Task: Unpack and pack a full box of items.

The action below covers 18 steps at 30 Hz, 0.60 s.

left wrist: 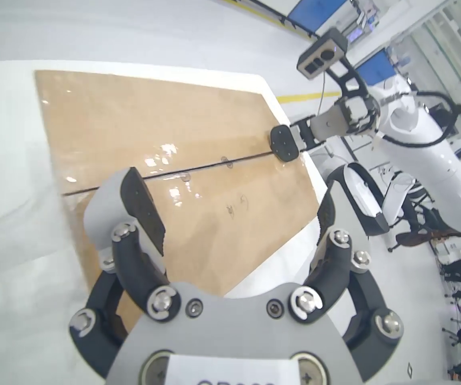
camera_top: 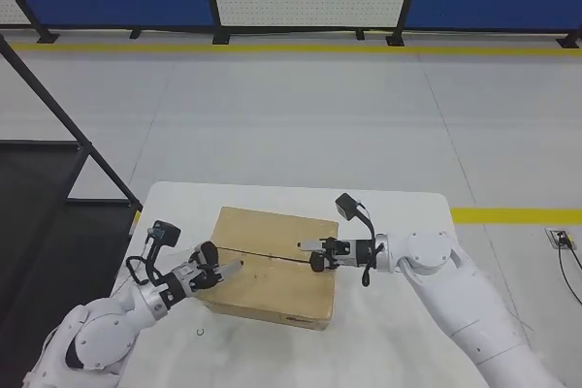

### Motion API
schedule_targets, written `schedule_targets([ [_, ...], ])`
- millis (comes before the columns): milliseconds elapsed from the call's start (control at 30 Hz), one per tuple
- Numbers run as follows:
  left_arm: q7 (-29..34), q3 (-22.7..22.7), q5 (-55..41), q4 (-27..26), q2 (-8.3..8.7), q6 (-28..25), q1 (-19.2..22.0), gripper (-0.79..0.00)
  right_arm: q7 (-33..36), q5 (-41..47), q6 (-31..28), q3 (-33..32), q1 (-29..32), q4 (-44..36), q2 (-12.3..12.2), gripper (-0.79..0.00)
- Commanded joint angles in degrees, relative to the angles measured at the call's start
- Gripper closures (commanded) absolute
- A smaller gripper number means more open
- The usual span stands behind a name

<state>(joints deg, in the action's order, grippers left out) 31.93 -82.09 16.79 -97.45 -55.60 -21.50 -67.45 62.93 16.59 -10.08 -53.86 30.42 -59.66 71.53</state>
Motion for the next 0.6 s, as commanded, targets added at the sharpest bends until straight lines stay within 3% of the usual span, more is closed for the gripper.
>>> schedule_targets([
  [0, -2.0, -2.3, -1.9, 0.4, 0.13, -0.3, -2.1, -0.785, -0.1, 0.0, -0.5, -0.3, 0.4, 0.0, -0.1, -0.785],
  [233, -1.5, -7.1, -4.3, 1.1, 0.67, -2.2, -8.2, -0.785, -0.4, -0.4, -1.4, -1.5, 1.1, 0.0, -0.4, -0.785],
  [567, -0.9, -7.3, -3.5, 0.6, 0.69, -1.7, -10.5, -0.785, 0.6, -0.2, -2.0, -1.9, 1.1, 0.6, -0.5, -0.785],
])
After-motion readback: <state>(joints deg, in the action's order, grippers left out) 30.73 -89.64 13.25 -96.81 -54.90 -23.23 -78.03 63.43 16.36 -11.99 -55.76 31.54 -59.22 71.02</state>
